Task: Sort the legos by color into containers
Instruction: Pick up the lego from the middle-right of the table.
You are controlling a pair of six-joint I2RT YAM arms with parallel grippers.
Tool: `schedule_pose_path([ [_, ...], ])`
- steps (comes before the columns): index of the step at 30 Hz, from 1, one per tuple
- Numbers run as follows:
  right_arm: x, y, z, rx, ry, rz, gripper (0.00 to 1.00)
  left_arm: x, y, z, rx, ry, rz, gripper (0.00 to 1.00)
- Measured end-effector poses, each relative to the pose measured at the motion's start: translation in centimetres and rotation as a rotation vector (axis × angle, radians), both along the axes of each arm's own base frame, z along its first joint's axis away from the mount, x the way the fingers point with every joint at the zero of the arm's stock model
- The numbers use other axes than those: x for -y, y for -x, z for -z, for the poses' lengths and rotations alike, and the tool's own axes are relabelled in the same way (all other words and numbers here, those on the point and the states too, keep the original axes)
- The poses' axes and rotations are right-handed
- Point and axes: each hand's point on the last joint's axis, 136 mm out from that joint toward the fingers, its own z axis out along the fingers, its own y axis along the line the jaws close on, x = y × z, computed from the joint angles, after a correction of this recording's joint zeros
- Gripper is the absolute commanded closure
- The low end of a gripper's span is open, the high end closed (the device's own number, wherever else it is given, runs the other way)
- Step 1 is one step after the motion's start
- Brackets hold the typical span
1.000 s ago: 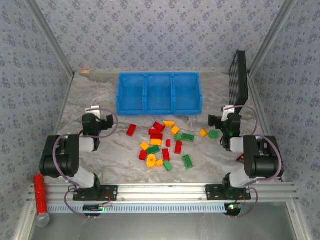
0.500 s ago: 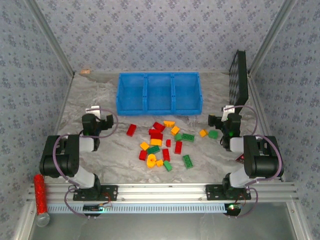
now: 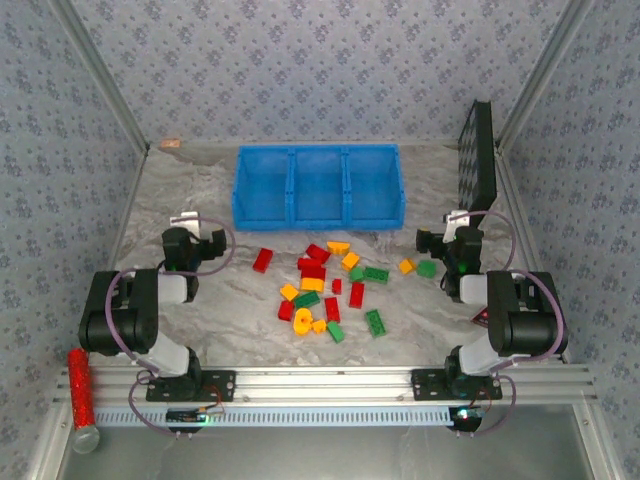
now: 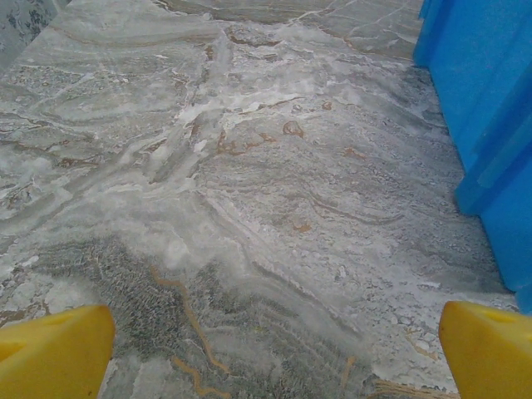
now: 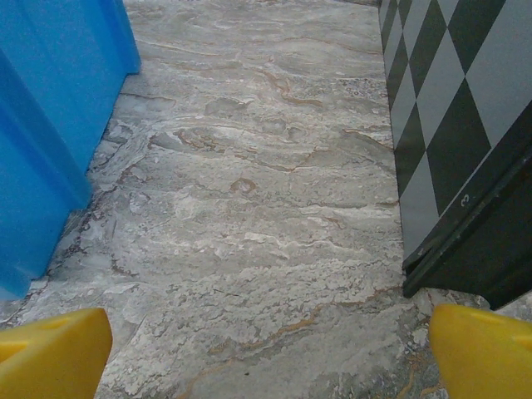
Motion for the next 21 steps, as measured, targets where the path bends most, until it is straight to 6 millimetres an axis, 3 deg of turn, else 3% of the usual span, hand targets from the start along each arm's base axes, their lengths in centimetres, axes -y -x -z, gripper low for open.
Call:
schedule_pose_path([
  [7,0.6,0.1,-0.2,-0.034,0.010,0.034,0.00,-0.1,-0.2,0.0,-0.014,0.000,-0.004,0.00],
  [9,1.3,-0.3,-1.5,-0.074,0.011,0.080,0.00,-0.4,-0.8,-0.5,-0.053,-0.005,-0.023,0.00],
  [10,1.8,-0.8,-3.3,-0.081,0.006,0.110,0.00,-0.7,-1.3,-1.4,-0.060,-0.007,-0.036,0.00],
  [12,2.4,-1.8,-7.5,-0.051,-0.014,0.158,0.00,-1.0,-2.5,-4.5,-0.047,-0.012,-0.054,0.00],
  [14,2.7,-2.1,-11.4,-0.016,-0.052,0.186,0.01,-1.2,-3.5,-9.3,0.007,-0.015,-0.068,0.00],
  [16,2.4,-1.5,-13.9,-0.002,-0.100,0.182,0.01,-1.0,-4.0,-14.6,0.076,-0.011,-0.073,0.00],
  [19,2.0,0.0,-13.0,-0.075,-0.180,0.178,0.07,0.0,-3.5,-20.1,0.152,0.005,-0.054,0.00],
  [21,1.5,1.0,-10.7,-0.163,-0.234,0.187,0.11,1.2,-2.9,-21.3,0.155,0.008,-0.022,0.00],
])
